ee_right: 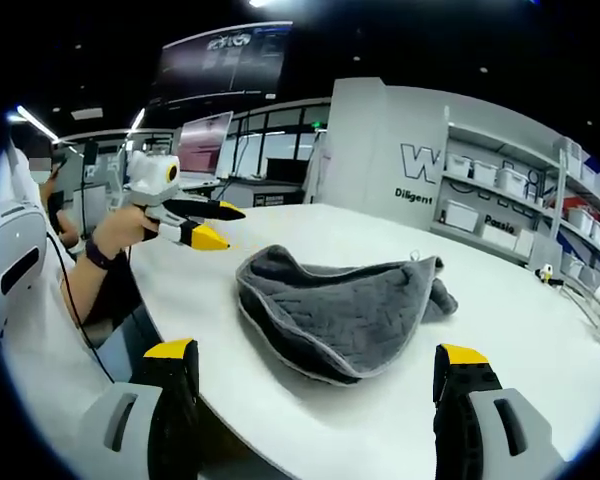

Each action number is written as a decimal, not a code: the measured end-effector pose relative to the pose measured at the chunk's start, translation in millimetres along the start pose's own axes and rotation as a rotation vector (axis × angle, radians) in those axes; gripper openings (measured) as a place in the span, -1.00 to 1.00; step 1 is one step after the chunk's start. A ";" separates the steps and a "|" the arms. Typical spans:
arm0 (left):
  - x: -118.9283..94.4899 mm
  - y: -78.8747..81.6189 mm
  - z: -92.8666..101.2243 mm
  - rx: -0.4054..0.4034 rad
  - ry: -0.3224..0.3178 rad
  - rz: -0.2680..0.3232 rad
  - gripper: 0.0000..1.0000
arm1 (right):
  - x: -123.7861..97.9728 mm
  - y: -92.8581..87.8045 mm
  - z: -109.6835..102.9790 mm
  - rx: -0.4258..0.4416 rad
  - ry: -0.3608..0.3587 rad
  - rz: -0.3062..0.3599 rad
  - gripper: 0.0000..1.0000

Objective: Open the folded towel by lifting each exposed corner and separating the folded layers until the towel lies flat within the target outline without major curled edges

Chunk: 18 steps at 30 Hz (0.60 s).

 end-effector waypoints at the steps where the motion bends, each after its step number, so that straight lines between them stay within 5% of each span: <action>1: -0.2 -0.4 1.2 0.009 -0.010 -0.010 0.36 | -0.1 -0.3 0.1 0.001 -0.001 -0.001 0.99; 18: 3.0 -7.8 12.5 0.011 -0.088 -0.059 0.96 | -0.9 -2.1 -0.2 0.008 -0.005 -0.005 0.99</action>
Point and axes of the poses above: the point that each gripper's makers call its tool centre point, and the gripper's own axes: x roughly forward along the fingers, z roughly to its right, y roughly out of its top, the point moved 6 cm from there along -x, roughly backward along the fingers, and after that the axes turned 7 degrees about -y, right-handed, at the moved point
